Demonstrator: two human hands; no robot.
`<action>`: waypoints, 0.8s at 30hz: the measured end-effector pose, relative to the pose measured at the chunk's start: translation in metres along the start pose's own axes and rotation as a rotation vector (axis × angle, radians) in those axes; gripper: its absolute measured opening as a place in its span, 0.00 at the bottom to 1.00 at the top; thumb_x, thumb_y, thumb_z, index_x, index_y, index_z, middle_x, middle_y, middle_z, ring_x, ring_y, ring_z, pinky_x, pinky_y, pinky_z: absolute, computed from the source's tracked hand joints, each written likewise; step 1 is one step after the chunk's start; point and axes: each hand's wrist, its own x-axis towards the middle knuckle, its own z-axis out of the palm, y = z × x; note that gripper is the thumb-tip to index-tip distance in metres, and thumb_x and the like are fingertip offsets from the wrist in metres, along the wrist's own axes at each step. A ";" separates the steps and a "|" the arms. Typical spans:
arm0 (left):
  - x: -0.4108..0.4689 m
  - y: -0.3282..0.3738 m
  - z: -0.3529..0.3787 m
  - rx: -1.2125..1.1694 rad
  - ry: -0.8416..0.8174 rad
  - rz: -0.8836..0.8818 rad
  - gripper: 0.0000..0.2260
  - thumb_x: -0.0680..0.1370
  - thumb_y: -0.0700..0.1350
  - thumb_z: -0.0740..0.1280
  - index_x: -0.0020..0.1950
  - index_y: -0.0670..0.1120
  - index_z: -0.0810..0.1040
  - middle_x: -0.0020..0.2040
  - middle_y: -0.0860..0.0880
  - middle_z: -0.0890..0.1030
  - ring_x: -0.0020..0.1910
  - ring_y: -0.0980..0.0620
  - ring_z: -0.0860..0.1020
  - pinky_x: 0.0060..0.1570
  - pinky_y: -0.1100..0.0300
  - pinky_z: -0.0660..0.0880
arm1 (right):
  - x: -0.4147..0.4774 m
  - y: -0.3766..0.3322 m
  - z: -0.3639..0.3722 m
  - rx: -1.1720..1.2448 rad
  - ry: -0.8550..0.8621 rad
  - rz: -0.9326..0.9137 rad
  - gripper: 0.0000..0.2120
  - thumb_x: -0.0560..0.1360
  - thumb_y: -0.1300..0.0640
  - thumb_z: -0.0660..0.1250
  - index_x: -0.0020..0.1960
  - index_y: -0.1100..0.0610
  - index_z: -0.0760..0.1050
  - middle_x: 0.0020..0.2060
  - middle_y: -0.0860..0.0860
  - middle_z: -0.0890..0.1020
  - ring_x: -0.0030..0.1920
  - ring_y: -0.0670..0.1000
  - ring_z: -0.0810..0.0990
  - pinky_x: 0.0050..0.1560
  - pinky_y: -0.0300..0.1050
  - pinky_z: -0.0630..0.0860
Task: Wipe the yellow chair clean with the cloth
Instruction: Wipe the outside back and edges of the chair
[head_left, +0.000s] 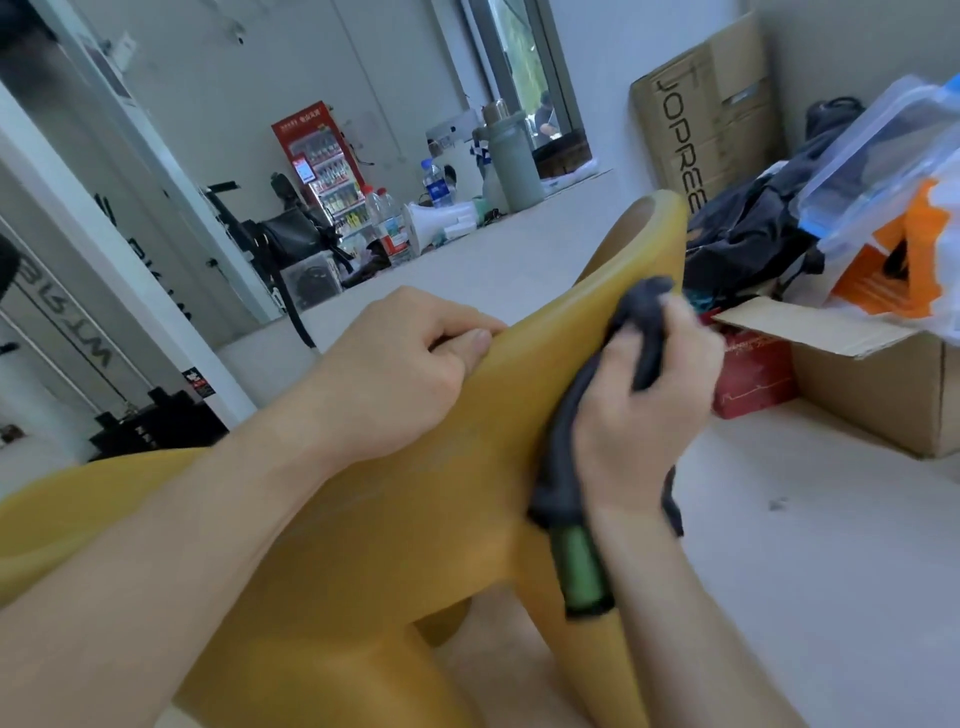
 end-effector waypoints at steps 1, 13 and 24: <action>0.000 0.000 0.000 0.006 0.000 0.007 0.14 0.81 0.46 0.58 0.56 0.55 0.83 0.46 0.55 0.85 0.47 0.56 0.81 0.53 0.50 0.77 | -0.018 -0.010 0.000 0.001 -0.032 -0.119 0.13 0.77 0.62 0.62 0.60 0.63 0.74 0.49 0.59 0.75 0.49 0.53 0.73 0.56 0.37 0.68; 0.005 0.009 0.008 0.016 -0.010 0.027 0.13 0.73 0.51 0.62 0.54 0.53 0.81 0.45 0.54 0.85 0.45 0.54 0.82 0.50 0.48 0.79 | 0.049 0.037 -0.002 0.067 -0.054 0.261 0.17 0.77 0.60 0.62 0.63 0.65 0.74 0.48 0.54 0.75 0.51 0.44 0.72 0.51 0.21 0.61; 0.047 0.037 0.010 0.233 -0.154 0.064 0.12 0.82 0.47 0.58 0.61 0.59 0.76 0.52 0.58 0.77 0.51 0.59 0.73 0.51 0.69 0.69 | 0.061 0.036 -0.001 0.031 -0.042 0.055 0.17 0.78 0.57 0.63 0.63 0.62 0.76 0.52 0.60 0.76 0.54 0.45 0.72 0.61 0.36 0.68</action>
